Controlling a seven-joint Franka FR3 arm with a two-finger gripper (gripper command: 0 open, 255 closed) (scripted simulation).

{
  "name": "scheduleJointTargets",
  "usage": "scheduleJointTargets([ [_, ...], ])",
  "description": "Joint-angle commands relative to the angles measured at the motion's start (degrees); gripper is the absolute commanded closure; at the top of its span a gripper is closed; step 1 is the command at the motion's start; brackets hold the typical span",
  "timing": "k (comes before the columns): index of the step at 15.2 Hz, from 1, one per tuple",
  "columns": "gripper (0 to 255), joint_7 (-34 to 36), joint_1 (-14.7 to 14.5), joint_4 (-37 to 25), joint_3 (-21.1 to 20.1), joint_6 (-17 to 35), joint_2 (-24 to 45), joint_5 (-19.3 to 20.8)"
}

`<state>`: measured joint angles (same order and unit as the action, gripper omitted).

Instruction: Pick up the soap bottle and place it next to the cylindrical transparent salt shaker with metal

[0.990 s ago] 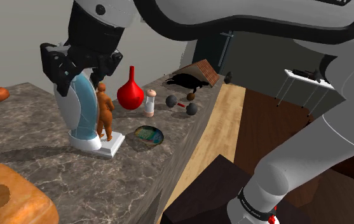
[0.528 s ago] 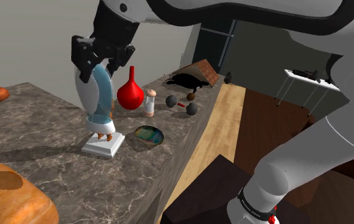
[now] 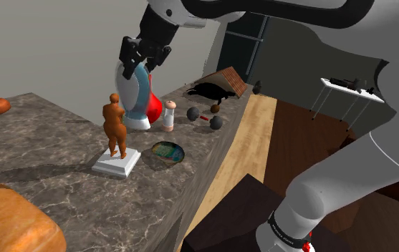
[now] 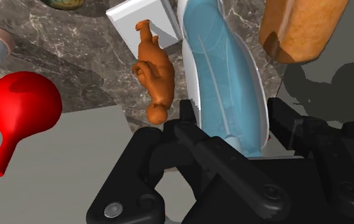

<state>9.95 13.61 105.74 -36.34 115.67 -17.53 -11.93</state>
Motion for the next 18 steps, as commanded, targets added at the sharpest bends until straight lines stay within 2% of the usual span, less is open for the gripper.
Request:
scheduleJointTargets([
  [1,255,-3.00,0.64,0.14,2.10,0.04,0.38,-0.47],
  [10,255,-14.12,4.19,-3.07,9.39,-0.68,5.30,-0.91],
  [18,255,-22.31,7.82,-10.76,14.08,-2.68,13.14,-0.22],
])
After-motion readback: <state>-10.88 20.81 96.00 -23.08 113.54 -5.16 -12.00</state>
